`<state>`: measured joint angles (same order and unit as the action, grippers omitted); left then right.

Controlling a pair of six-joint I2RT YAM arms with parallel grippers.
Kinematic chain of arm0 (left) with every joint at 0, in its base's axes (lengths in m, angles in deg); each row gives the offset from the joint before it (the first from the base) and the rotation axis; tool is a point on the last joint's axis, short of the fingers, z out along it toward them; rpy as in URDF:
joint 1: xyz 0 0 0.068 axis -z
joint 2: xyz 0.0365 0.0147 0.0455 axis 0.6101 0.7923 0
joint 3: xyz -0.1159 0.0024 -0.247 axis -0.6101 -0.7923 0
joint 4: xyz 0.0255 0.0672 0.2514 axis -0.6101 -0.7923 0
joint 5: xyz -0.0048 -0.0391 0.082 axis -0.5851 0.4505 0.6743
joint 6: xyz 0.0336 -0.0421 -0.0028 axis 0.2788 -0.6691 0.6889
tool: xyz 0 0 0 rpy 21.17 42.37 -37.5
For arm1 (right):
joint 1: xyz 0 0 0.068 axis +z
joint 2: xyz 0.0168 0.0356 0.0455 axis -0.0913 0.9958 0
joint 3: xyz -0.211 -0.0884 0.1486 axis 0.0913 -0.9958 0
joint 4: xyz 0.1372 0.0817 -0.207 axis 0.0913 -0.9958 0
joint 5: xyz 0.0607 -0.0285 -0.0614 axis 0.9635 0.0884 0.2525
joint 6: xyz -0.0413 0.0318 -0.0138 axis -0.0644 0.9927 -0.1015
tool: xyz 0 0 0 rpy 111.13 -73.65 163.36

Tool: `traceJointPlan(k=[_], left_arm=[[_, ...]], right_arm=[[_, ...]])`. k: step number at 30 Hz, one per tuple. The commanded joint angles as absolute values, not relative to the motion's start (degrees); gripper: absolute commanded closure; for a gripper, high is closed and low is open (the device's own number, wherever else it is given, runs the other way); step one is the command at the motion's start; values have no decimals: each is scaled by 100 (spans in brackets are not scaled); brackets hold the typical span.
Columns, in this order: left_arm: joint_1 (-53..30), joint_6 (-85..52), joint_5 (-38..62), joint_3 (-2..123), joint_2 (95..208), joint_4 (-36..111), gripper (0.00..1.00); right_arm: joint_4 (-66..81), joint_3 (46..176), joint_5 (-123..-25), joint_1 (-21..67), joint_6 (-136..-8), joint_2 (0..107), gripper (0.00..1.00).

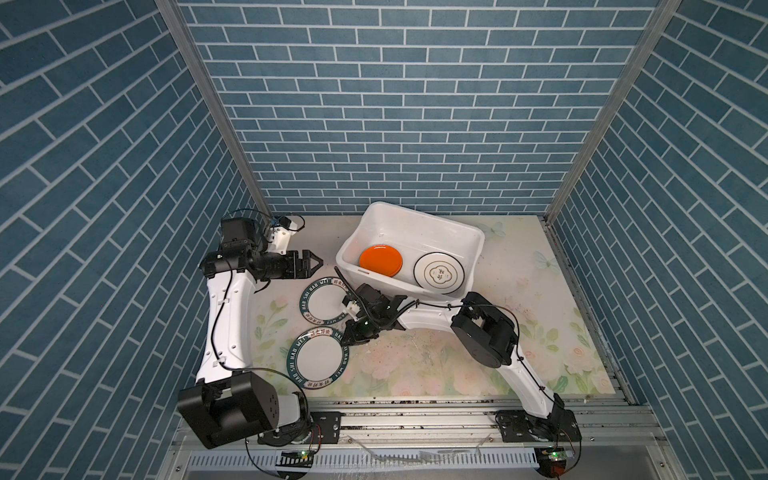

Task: Place the plates into the plastic bin on the countertop
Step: 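Lower the right gripper onto the rim of the nearer green-rimmed plate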

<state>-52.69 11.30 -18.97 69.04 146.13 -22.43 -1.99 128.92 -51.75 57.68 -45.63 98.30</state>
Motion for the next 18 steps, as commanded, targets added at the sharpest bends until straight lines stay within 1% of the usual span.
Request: traceJointPlan(k=[1, 4, 9, 18], left_arm=[[-5298, 1163, -1941, 6849, 14517, -2281, 8], [-5298, 1159, -1941, 6871, 14513, -2289, 8], [-5296, 1152, -1941, 6974, 14522, -2341, 8], [-5298, 1143, -1915, 7187, 14490, -2419, 8]], right_arm=[[-379, 12888, -5264, 5724, -4634, 9942, 92], [-304, 12806, -5263, 5708, -4626, 9882, 96], [-6, 12569, -5239, 5668, -4598, 9723, 100], [439, 12182, -5411, 5650, -4743, 9270, 100]])
